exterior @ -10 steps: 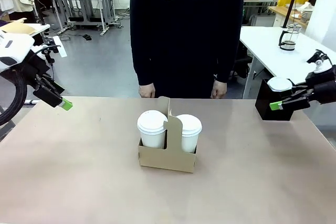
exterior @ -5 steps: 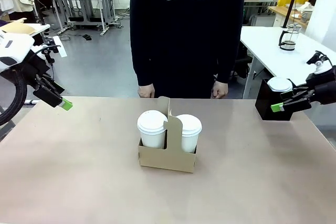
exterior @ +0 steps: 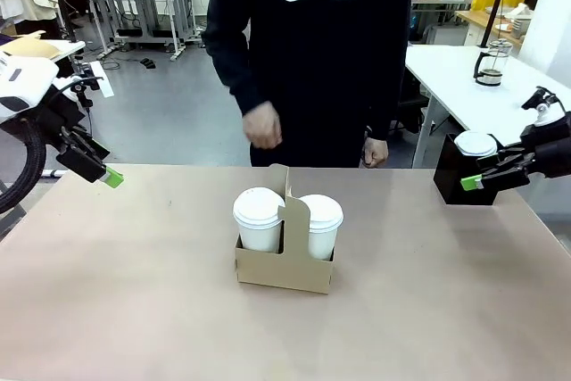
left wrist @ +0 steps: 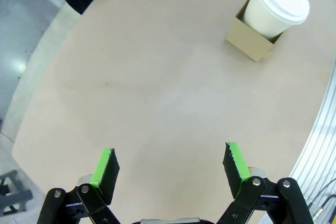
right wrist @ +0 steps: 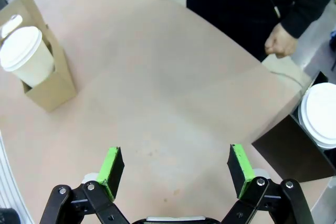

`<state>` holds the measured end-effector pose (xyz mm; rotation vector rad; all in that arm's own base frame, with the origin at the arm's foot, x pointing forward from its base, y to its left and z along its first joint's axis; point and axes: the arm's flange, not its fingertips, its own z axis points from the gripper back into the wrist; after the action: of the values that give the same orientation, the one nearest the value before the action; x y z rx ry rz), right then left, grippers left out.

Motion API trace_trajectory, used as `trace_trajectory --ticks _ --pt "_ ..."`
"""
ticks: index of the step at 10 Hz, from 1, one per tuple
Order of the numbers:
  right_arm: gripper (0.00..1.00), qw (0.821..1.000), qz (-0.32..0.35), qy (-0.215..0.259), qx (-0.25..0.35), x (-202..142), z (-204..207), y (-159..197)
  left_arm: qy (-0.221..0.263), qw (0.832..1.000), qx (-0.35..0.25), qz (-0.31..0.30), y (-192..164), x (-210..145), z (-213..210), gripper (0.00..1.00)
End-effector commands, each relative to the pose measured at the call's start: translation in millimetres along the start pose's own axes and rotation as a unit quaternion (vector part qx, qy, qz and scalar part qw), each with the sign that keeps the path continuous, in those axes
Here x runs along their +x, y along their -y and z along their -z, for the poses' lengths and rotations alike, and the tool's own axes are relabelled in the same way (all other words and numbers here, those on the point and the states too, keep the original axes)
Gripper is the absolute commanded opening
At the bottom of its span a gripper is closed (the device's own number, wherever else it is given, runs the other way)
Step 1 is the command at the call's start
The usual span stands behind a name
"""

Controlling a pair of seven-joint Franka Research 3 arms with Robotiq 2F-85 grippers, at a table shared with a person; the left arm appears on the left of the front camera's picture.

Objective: Pour a drink into a cup and package it in a carrier.
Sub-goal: Insert the held 600 ml Paper Cup into the Cup Carrier.

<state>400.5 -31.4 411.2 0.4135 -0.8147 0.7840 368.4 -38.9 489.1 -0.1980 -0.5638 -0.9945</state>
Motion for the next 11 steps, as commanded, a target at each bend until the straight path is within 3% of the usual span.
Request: trace_trajectory --ticks 1,11 --pt "1.0 1.0 0.001 0.0 -0.001 0.2 0.0 -0.1 0.007 1.0 -0.004 0.003 -0.7 -0.9 -0.9 1.0" --pt "1.0 1.0 0.001 0.0 -0.001 0.2 0.0 -0.1 0.007 1.0 -0.004 0.003 -0.7 -0.9 -0.9 1.0"
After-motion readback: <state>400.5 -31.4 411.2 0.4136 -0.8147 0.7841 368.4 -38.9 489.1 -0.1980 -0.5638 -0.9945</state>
